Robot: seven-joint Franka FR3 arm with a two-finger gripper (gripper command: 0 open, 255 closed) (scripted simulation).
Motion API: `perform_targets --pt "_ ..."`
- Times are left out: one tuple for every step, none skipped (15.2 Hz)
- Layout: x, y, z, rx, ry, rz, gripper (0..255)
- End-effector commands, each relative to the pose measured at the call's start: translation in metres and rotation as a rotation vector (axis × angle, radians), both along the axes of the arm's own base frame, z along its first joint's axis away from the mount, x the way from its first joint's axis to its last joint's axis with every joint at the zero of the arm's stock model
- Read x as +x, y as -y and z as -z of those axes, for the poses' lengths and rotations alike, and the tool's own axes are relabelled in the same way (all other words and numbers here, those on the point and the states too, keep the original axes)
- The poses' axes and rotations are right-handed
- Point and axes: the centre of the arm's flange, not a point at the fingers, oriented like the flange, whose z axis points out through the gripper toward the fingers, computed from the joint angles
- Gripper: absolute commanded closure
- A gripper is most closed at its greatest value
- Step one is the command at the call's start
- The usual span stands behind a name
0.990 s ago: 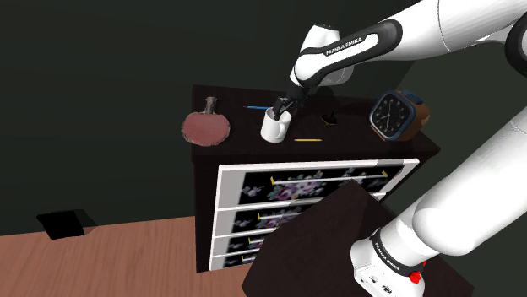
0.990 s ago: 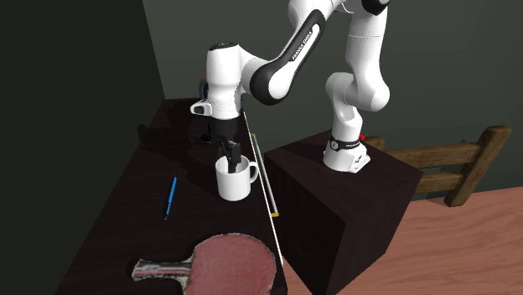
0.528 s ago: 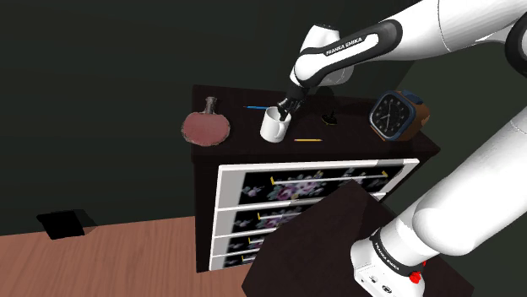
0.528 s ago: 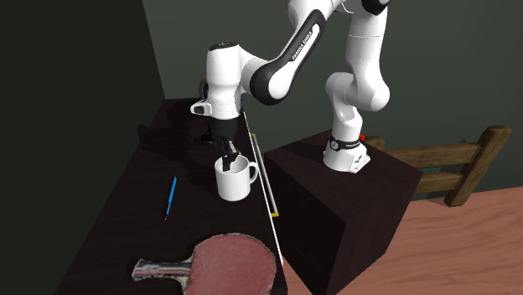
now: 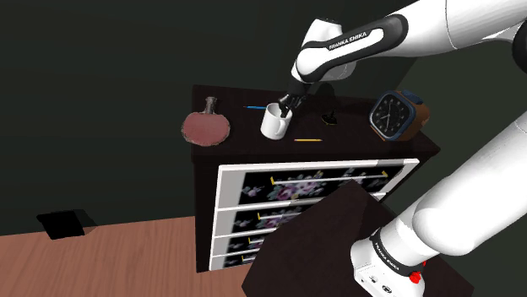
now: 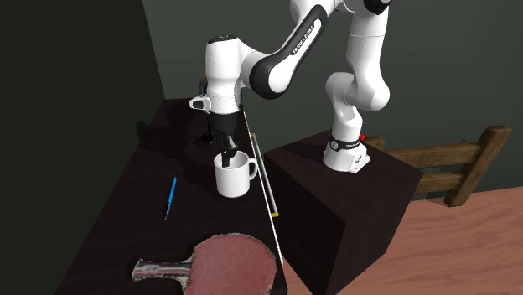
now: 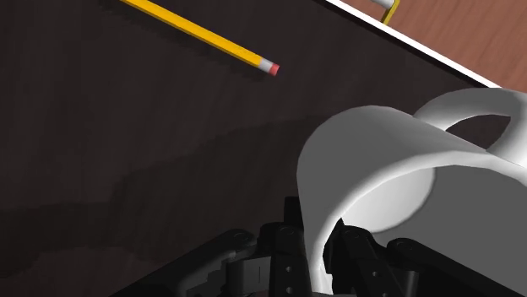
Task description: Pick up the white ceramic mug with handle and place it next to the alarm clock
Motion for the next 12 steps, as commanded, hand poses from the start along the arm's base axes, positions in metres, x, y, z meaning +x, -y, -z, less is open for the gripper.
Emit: perform_targets --pt "0.0 0.0 -0.011 0.0 0.0 0.0 255" --pt "0.0 0.0 -0.016 0.0 0.0 0.0 255" --pt "0.0 0.0 -0.022 0.0 0.0 0.0 255" --pt "0.0 0.0 -0.027 0.0 0.0 0.0 255" --pt "0.0 0.0 -0.032 0.0 0.0 0.0 255" --pt "0.0 0.0 -0.037 0.0 0.0 0.0 255" --pt "0.0 0.0 -0.043 0.0 0.0 0.0 255" --pt "0.0 0.0 -0.048 0.0 0.0 0.0 255" --pt "0.0 0.0 -0.053 0.0 0.0 0.0 255" --pt "0.0 0.0 -0.059 0.0 0.0 0.0 255" --pt "0.0 0.0 -0.064 0.0 0.0 0.0 255" --pt "0.0 0.0 -0.069 0.0 0.0 0.0 255"
